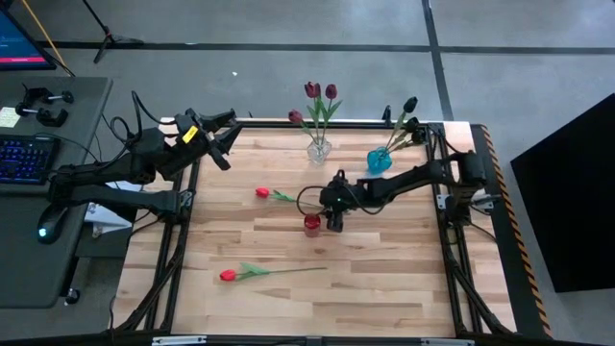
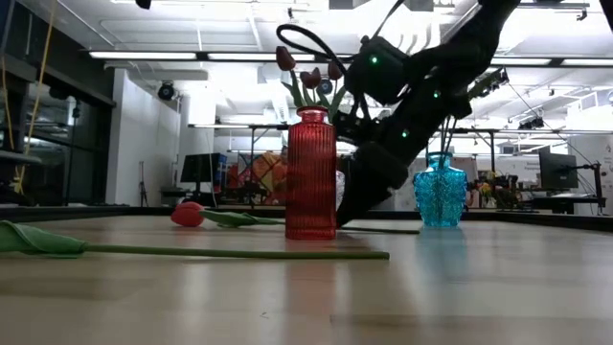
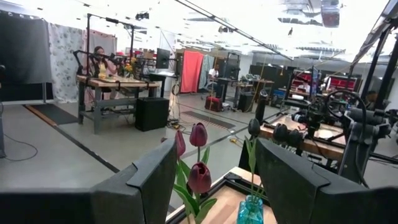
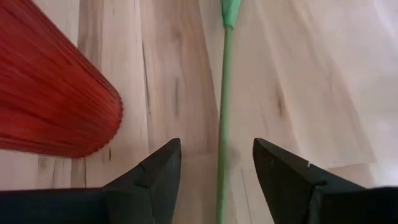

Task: Sort flowers into vase by color
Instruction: Put the top red flower into the red vase

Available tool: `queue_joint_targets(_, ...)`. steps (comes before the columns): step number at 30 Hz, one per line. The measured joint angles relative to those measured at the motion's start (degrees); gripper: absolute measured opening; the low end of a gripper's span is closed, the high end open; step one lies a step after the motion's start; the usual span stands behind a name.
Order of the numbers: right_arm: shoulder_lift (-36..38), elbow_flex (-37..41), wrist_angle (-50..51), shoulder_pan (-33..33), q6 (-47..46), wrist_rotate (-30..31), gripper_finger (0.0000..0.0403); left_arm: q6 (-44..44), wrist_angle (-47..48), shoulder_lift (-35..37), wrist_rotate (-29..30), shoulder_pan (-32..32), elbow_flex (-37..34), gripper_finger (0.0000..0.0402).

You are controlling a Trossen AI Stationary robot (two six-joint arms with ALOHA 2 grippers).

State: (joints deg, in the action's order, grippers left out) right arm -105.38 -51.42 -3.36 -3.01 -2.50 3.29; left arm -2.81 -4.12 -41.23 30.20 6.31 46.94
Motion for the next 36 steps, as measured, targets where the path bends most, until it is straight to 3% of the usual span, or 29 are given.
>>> queue_joint_targets(8, -2.3, 0.0, -3.42, 0.0, 1.48, -0.14, 0.0175, 0.0, 0.11, 0.0, 0.0, 0.0, 0.0, 0.0207)
queue_joint_targets(11, -2.92, -0.07, -3.44, 0.05, 1.26, -0.27, 0.0138, 0.0, 0.41, 0.0, 0.0, 0.0, 0.0, 0.0207)
queue_joint_targets(16, -3.13, -0.37, 0.21, -0.1, -4.62, 0.1, 0.0024, 0.0, 1.52, 0.0, 0.02, 0.0, 0.0, 0.0207)
queue_joint_targets(21, -1.34, -0.25, 4.32, -0.28, -9.3, 0.58, 0.0009, 0.01, 3.05, 0.0, 0.02, 0.0, 0.0, 0.0207)
queue_joint_targets(26, 5.84, 0.35, 14.62, -0.54, -8.43, 0.72, 0.0003, 0.46, 3.43, 0.39, 0.02, 0.0, 0.0, 0.0207)
queue_joint_targets(32, 20.13, 0.26, 28.0, -0.79, -7.45, 0.55, 0.0001, 3.48, 3.42, 1.11, 0.04, 0.0, 0.0, 0.0207)
queue_joint_targets(36, 30.83, 0.13, 31.8, -0.17, -10.77, -2.95, 0.0001, 4.4, 3.4, 1.73, 0.28, 0.04, 0.0, 0.0207)
